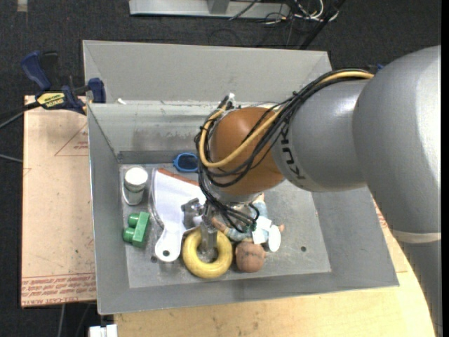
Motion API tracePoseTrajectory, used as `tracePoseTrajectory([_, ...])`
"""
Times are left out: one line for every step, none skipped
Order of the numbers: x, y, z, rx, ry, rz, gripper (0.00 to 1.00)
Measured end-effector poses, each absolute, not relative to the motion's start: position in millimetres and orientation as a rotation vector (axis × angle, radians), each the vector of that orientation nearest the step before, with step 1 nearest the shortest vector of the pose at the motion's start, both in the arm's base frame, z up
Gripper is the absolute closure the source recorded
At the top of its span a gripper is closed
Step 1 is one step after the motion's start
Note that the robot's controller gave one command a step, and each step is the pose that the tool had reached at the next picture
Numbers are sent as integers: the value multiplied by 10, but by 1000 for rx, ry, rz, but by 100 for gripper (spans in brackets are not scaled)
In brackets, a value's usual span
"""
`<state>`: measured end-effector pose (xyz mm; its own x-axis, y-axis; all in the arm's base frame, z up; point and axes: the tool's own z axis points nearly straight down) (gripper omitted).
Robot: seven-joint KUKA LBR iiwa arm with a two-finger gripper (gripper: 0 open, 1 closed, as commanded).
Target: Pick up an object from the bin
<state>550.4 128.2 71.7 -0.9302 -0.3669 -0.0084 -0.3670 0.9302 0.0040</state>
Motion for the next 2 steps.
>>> tracePoseTrajectory([5504,1282,717,-585,3079,9,100])
tracePoseTrajectory([5419,1421,2404,-608,3064,11,100])
